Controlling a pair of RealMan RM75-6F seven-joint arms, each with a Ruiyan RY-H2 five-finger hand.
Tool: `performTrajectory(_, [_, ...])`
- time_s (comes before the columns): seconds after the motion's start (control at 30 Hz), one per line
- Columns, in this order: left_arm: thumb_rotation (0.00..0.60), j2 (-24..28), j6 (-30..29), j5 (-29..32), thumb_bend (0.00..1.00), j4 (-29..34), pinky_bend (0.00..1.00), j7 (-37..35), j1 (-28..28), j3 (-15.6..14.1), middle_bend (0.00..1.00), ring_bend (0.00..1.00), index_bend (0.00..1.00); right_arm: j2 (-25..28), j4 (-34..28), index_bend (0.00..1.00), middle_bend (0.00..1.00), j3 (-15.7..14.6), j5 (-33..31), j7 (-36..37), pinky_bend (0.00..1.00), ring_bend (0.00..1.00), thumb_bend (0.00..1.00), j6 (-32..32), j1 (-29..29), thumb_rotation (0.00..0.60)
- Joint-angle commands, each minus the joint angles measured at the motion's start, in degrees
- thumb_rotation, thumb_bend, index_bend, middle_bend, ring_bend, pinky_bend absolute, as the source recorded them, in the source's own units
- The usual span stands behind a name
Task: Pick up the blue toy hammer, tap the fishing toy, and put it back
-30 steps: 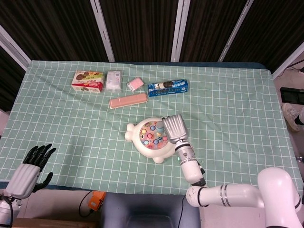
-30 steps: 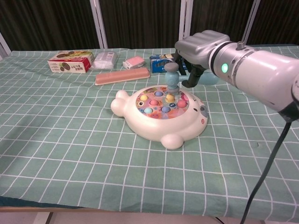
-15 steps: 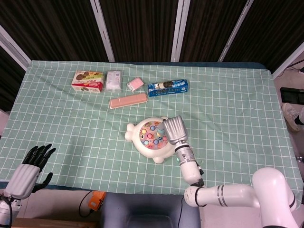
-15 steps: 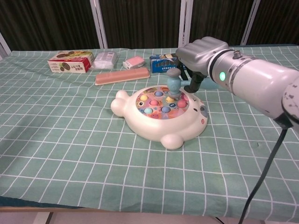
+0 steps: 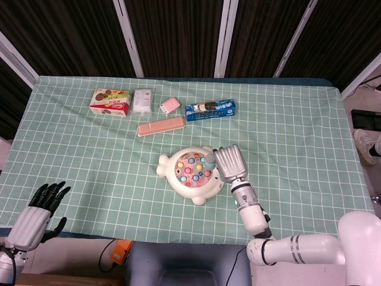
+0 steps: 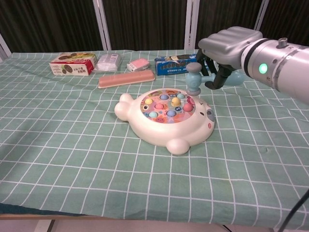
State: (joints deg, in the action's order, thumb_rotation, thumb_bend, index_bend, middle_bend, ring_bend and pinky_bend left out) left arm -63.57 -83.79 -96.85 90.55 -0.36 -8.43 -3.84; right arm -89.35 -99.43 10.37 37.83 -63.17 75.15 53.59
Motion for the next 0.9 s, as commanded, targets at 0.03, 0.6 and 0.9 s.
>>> performTrajectory(0.03, [0.6, -0.06, 0.04, -0.1, 0.42, 0.05, 0.05, 0.16, -0.01, -0.05, 0.0, 0.0, 0.0, 0.19, 0.04, 0.96, 0.69, -0.64, 0.31, 0.52, 0.72, 0.71, 0.58, -0.43, -0.42, 0.6])
performTrajectory(0.6, [0.6, 0.06, -0.07, -0.2, 0.42, -0.12, 0.05, -0.35, -0.03, -0.06, 0.0, 0.0, 0.0, -3.42, 3.65, 0.96, 0.69, -1.68, -0.29, -1.44, 0.72, 0.71, 0.58, -1.11, 0.39, 0.6])
performTrajectory(0.9, [0.6, 0.12, -0.6, -0.57, 0.42, -0.15, 0.05, -0.47, 0.19, -0.18, 0.0, 0.0, 0.0, -1.27, 1.52, 0.96, 0.69, -0.86, 2.35, 1.55, 0.72, 0.71, 0.58, 0.2, -0.93, 0.6])
